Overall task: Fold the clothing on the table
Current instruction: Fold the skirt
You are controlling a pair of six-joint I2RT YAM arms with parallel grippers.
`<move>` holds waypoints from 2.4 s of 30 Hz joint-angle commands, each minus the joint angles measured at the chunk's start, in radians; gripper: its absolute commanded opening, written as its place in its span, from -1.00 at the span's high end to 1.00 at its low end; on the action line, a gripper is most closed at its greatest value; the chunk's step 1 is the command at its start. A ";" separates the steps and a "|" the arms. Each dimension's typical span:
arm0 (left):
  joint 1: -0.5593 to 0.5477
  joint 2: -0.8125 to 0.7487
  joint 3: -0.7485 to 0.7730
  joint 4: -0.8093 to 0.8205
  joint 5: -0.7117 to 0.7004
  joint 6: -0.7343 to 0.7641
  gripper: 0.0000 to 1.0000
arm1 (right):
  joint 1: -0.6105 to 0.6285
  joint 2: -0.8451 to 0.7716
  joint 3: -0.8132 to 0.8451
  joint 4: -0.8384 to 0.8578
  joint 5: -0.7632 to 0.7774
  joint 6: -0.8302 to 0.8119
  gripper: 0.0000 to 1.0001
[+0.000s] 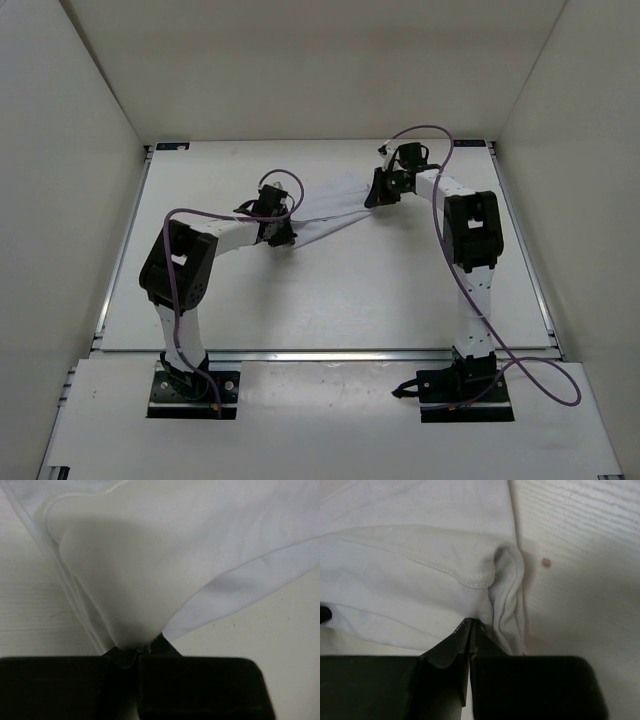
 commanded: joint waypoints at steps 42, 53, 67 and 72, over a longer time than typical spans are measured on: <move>0.026 -0.787 -0.555 -0.187 0.168 0.020 0.14 | 0.295 -1.138 -1.241 0.118 0.211 0.422 -0.13; 0.065 -0.694 -0.407 -0.147 0.299 -0.015 -0.54 | 0.215 -1.167 -1.300 0.179 0.193 0.405 -0.18; 0.037 -0.697 -0.536 -0.090 0.368 -0.180 -0.18 | 0.164 -1.141 -1.300 0.225 0.153 0.405 -0.18; 0.032 -0.691 -0.573 -0.029 0.369 -0.214 -0.01 | 0.163 -1.127 -1.304 0.227 0.143 0.403 -0.11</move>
